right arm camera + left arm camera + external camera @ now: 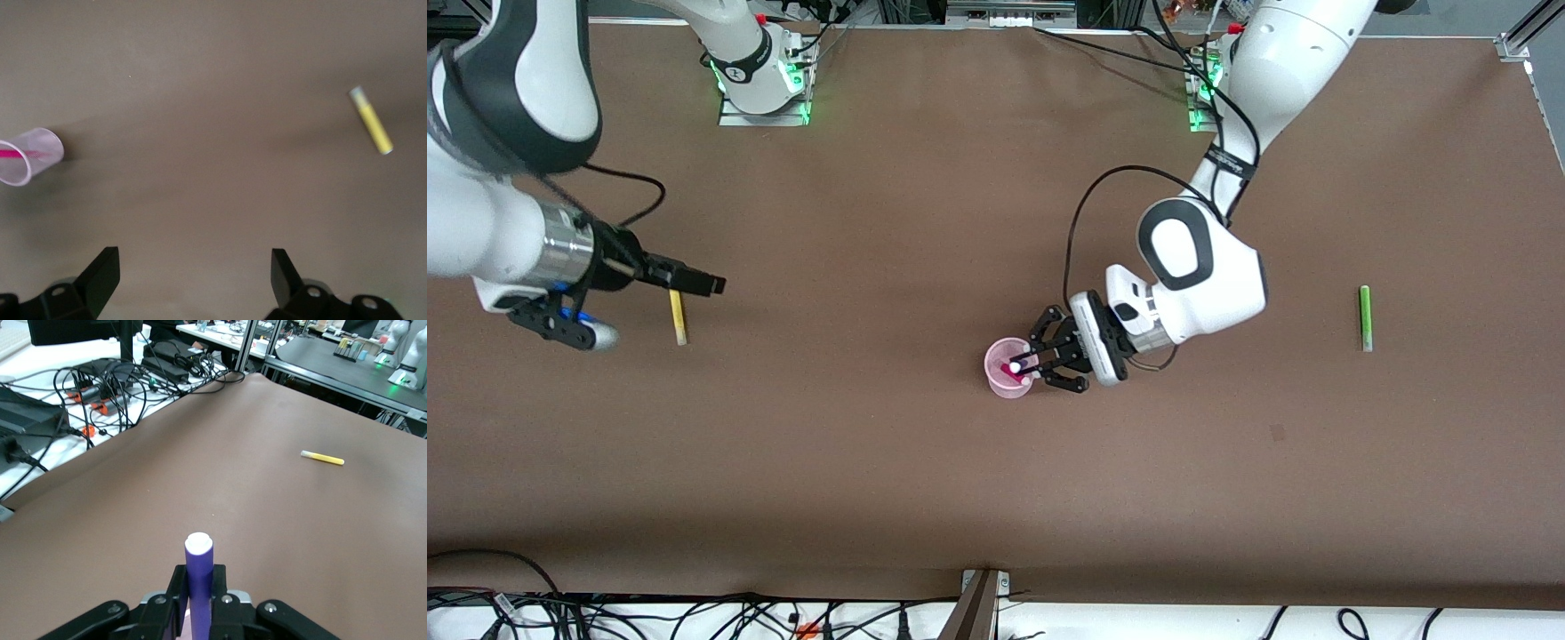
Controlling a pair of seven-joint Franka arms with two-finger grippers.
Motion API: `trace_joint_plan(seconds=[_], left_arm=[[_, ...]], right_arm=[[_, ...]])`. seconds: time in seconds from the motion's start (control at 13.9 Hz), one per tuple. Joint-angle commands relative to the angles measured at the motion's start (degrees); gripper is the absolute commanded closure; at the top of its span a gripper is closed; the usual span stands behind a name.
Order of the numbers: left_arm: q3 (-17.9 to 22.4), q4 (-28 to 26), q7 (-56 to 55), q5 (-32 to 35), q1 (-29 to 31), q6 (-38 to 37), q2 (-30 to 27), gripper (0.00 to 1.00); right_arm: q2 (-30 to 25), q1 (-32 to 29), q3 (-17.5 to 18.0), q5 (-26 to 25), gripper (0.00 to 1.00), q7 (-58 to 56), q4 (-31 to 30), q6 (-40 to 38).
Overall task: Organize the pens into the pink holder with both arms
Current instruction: 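Lower the blue marker into the pink holder and open the left gripper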
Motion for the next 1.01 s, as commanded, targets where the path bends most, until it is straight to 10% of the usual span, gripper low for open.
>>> trace_joint_plan(seconds=[0.0,0.07,0.14,0.57,0.93], left_arm=[[0.48,-1.7,1.44,-3.13,-1.0,1.42,-0.12,0.86],[0.48,-2.4,1.26,-5.92,-1.44,1.42,-0.38,0.12],[0.57,-2.49,1.87,-6.82,-1.88,1.42,-0.73,0.0],[1.18,-5.12,-0.14,-6.3,-0.4,1.16,-3.45,0.0],[1.18,-5.84,-9.25,0.52,-0.04,0.29,-4.68,0.0]], right_arm=[[-4.99,0.63,1.31,-6.59,0.0,-6.21,-3.04,0.19],[-6.75,0.63,1.4,-8.26,0.0,-7.8,-4.88,0.28],[-8.85,0.54,1.4,-9.58,0.0,-9.47,-7.5,1.06],[-15.3,-3.74,2.61,-14.07,0.0,-19.14,-11.93,1.34],[-13.43,-27.64,23.68,-15.83,0.0,-25.92,-7.35,0.11]])
